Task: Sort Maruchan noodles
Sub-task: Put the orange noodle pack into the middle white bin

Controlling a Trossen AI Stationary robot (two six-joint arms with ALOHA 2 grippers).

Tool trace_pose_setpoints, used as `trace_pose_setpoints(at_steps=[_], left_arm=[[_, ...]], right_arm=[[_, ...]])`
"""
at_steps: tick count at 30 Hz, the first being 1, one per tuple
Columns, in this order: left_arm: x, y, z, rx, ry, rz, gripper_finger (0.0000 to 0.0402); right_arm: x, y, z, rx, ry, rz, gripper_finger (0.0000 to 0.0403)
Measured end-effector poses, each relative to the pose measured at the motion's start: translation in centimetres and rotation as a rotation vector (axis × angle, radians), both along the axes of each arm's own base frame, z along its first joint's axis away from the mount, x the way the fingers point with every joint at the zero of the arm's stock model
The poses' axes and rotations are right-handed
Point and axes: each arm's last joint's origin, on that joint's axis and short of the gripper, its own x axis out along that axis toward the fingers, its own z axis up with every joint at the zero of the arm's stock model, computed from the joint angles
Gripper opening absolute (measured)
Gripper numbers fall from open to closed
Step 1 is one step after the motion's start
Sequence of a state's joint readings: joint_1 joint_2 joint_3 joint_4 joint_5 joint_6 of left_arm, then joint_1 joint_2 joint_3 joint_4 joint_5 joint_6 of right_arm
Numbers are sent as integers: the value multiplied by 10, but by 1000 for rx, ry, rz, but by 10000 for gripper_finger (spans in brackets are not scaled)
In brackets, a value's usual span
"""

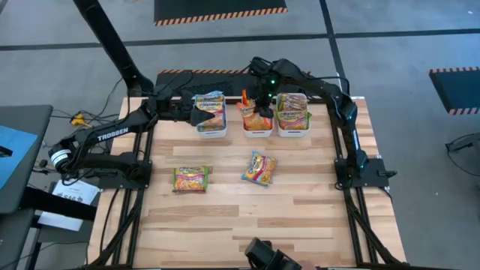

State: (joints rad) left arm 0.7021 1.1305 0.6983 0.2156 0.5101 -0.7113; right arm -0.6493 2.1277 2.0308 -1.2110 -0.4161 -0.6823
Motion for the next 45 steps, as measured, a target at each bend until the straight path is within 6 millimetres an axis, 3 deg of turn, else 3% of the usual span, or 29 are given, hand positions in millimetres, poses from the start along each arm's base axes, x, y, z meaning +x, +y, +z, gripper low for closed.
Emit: trace_pose_setpoints(at_steps=[11, 22, 29, 38, 45], left_arm=[[0, 0, 0, 44, 9, -6, 119], [0, 0, 0, 116, 23, -28, 119], [0, 0, 0, 121, 24, -28, 119], [0, 1, -1, 123, 35, 4, 119], [0, 1, -1, 117, 36, 16, 119]], right_arm=[[11, 10, -10, -101, 113, 4, 49], [12, 18, -10, -97, 186, -99, 156], [-4, 26, -8, -13, 354, -146, 212], [-8, 29, -8, 88, 429, -368, 217], [-14, 31, -8, 126, 500, -413, 205]])
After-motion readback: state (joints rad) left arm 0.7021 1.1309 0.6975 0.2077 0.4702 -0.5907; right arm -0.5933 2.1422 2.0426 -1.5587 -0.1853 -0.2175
